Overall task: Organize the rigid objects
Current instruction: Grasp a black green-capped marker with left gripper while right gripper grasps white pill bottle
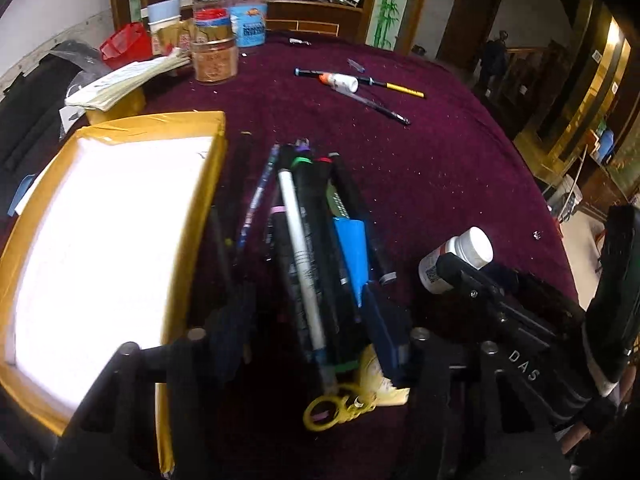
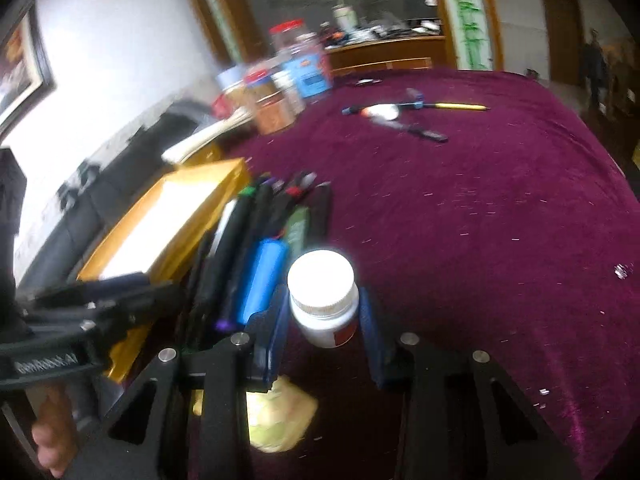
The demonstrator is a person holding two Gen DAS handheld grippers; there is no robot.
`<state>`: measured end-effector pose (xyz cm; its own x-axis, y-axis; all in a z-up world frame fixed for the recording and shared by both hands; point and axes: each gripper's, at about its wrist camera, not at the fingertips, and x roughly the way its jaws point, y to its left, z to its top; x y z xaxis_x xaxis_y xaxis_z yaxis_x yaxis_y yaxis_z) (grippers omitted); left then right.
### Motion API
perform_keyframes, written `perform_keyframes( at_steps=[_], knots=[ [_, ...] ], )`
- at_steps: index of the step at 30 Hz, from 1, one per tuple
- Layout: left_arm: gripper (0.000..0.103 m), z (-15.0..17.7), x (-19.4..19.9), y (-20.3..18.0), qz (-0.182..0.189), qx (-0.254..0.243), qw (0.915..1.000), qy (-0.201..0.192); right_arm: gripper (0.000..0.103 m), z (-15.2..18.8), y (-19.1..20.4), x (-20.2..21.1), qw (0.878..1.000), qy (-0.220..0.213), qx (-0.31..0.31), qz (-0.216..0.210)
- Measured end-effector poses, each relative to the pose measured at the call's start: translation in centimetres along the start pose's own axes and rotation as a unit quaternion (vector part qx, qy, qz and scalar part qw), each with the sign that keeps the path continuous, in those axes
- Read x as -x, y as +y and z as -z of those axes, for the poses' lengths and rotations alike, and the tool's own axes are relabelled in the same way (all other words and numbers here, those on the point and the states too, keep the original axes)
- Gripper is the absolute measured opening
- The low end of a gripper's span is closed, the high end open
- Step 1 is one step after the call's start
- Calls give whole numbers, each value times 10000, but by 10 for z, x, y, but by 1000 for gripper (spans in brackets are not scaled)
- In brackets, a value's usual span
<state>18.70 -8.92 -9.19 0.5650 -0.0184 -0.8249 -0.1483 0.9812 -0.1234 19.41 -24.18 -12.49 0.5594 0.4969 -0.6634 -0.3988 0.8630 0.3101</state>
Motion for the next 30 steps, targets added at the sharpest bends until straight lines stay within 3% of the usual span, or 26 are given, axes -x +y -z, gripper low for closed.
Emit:
perform_keyframes(
  at_steps=[3, 5, 7, 10, 13, 16, 21, 30],
  knots=[
    [41, 0, -6, -5, -1, 0, 10000, 42, 31, -2, -7, -2, 9999, -129, -61, -90],
    [28, 0, -13, -7, -110, -44, 9999, 126, 31, -2, -3, 0, 9999, -160, 36, -16],
    [21, 0, -14, -4, -144, 24, 9998, 162, 31, -6, 0, 4, 9990, -378, 225, 94],
    [12, 3, -11, 2, -101, 89, 9998, 146, 31, -5, -2, 6, 9991, -316, 266, 93],
    [12, 11, -5, 6, 276, 108, 9992, 256, 31, -6, -2, 5, 9994, -204, 261, 72],
    [12, 17, 0, 7, 339, 75, 9991, 235, 31, -5, -1, 1, 9995, -137, 261, 76],
    [12, 16, 9, 19, 975, 360, 9944, 199, 31, -4, 1, 1, 9994, -111, 300, 117],
    [12, 21, 43, 68, 1344, 982, 9855, -321, 31, 0, 7, 10, 9988, -274, 396, 6]
  ],
)
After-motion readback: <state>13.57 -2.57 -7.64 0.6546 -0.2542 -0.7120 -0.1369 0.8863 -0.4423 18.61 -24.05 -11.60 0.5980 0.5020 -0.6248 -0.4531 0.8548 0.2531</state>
